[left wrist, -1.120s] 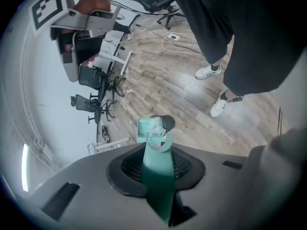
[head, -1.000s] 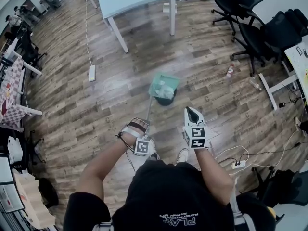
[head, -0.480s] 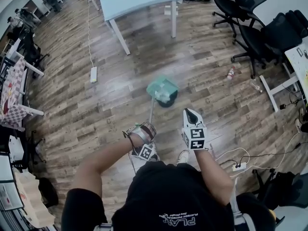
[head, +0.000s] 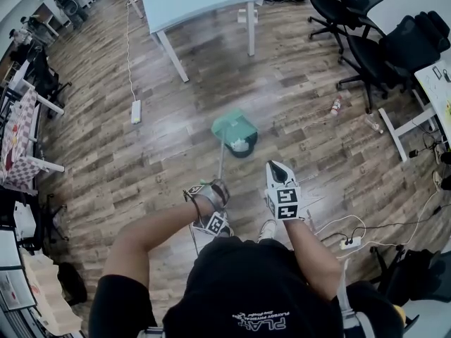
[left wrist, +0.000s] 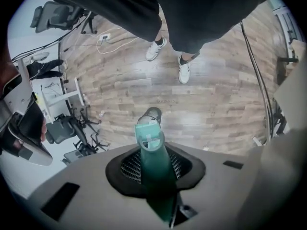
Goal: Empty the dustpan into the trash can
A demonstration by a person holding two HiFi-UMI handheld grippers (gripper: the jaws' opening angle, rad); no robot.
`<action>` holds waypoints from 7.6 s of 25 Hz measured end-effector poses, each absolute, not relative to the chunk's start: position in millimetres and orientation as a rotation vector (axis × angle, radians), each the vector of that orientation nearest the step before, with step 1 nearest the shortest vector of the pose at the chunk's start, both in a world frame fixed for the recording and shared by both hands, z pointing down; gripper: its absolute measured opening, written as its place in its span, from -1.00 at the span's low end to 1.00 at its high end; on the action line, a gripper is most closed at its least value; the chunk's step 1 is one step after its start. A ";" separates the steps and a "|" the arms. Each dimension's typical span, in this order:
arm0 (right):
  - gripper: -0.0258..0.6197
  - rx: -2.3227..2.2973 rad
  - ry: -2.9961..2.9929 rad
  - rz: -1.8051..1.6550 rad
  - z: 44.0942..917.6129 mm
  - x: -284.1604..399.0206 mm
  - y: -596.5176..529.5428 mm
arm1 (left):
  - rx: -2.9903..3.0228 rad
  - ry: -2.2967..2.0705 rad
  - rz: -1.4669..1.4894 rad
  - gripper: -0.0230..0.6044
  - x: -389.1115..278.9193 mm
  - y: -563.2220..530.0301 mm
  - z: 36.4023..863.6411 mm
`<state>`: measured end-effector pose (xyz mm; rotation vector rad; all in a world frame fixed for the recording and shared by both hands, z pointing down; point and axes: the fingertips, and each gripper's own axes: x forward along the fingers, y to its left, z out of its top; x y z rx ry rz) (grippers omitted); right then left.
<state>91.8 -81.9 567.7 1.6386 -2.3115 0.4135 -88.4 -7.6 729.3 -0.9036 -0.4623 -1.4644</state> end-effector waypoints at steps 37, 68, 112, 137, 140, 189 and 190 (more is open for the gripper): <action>-0.86 1.588 -2.312 0.440 578.5 95.4 -72.0 | -1.970 0.474 -1.533 -0.61 -57.9 -79.1 646.8; -0.86 1.513 -2.330 0.425 584.5 83.1 -68.5 | -2.746 1.872 -0.894 -0.61 -130.6 -125.2 567.0; -0.86 1.335 -2.305 0.456 615.6 -85.4 -134.0 | -2.618 2.413 -1.129 -0.61 -321.7 -126.6 702.9; -0.86 1.445 -2.132 0.667 693.7 -77.3 -156.8 | -2.660 2.246 -1.596 -0.61 -299.1 -195.6 822.0; -0.86 1.452 -2.112 0.681 703.3 -69.3 -153.8 | -2.663 2.248 -1.615 -0.61 -293.3 -203.5 831.7; -0.86 1.512 -2.458 0.375 539.6 -25.6 -108.3 | -2.671 2.058 -0.674 -0.85 -192.2 -113.4 531.3; -0.86 1.514 -2.470 0.358 534.7 -21.5 -105.5 | -2.667 2.056 -0.657 -0.85 -186.1 -107.3 526.1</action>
